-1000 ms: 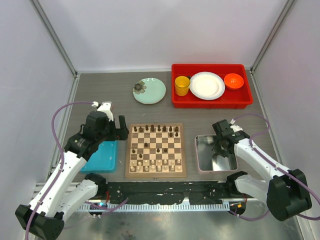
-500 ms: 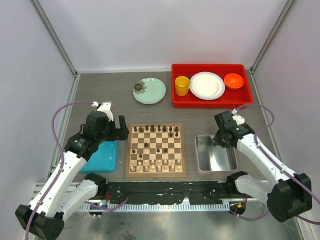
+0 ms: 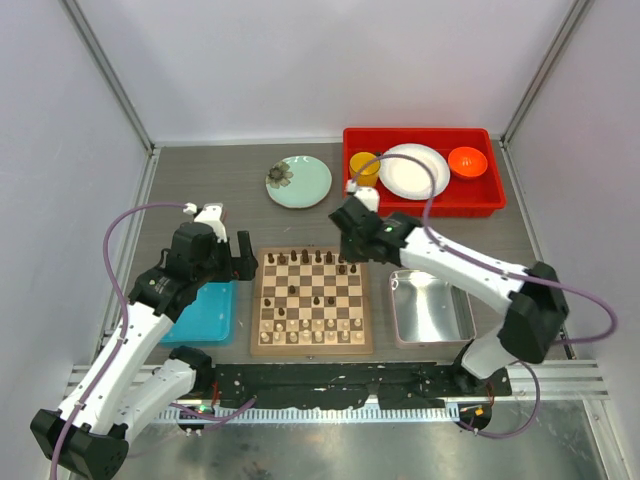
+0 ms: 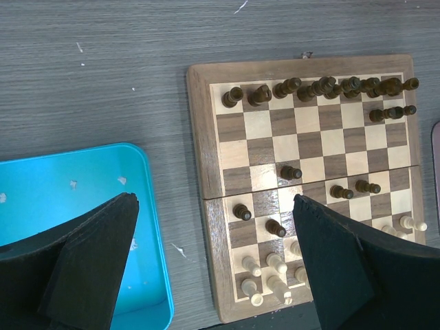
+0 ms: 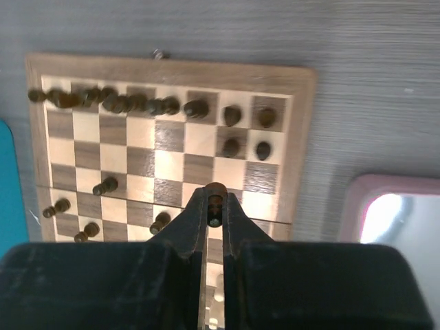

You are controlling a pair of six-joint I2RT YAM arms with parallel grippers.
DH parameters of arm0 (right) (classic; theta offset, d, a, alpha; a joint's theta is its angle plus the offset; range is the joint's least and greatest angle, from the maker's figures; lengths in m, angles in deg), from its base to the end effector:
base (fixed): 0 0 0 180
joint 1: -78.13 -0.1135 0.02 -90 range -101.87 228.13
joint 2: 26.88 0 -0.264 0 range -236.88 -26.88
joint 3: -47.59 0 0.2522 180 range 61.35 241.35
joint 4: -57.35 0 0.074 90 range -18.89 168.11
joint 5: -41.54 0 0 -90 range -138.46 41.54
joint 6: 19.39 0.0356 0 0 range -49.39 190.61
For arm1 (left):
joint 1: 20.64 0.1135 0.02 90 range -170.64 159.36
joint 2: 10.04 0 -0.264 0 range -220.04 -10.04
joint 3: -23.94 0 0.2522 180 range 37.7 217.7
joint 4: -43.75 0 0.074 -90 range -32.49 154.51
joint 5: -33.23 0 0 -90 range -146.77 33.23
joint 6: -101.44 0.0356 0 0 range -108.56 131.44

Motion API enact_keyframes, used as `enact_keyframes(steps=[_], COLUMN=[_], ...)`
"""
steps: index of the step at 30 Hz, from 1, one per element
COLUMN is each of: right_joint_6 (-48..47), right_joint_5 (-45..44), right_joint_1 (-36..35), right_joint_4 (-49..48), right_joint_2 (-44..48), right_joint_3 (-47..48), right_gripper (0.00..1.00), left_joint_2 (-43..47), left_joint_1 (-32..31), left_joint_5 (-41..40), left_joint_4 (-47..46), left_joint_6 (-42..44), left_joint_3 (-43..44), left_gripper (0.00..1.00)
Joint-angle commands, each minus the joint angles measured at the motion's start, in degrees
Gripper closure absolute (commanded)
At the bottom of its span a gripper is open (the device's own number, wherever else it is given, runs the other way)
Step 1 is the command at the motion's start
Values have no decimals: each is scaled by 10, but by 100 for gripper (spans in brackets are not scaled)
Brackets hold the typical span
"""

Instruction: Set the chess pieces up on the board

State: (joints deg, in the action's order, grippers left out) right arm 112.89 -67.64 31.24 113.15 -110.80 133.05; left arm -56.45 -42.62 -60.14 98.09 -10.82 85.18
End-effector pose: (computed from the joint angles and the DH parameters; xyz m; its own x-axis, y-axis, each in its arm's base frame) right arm 0.2184 0.2161 0.2954 -0.7861 0.0901 -0.6116 -0.0399 0.9799 0.1957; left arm 0.1550 -0.0603 0.2996 -0.6716 -0.1367 -0.7282 0.0834 0.9626 -0.2576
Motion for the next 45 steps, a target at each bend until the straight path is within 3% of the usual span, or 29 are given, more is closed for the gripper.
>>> enact_keyframes(steps=[1,11,20,26,29,32,36,40,45], right_joint_6=[-60,-63,-60,-63,-68,-70,-66,-31,43], right_joint_5=[17,28,40,52,52,46,11,-57,-136], right_joint_1=[-45,-85,-86,-86,-86,-86,-85,-79,-44], right_joint_4=[-23,-43,-50,-56,-58,-58,-37,-17,-13], right_joint_2=[-70,-182,-218,-215,-204,-180,-139,-28,131], right_joint_3=[62,75,74,65,66,70,74,40,-67], right_gripper=[99,99,88,77,65,56,55,55,55], left_joint_2=[0,3,3,0,-3,-13,-23,-52,-123], left_joint_1=[4,4,4,4,4,4,3,-7,-100], left_joint_5=[4,4,6,10,23,30,32,59,-7], left_joint_4=[-17,-17,-17,-18,-23,-15,-10,-22,-51], left_joint_6=[2,3,3,3,2,1,-4,-20,-44], left_joint_3=[1,1,1,1,3,21,59,95,104], left_gripper=[0,0,0,0,0,0,0,0,4])
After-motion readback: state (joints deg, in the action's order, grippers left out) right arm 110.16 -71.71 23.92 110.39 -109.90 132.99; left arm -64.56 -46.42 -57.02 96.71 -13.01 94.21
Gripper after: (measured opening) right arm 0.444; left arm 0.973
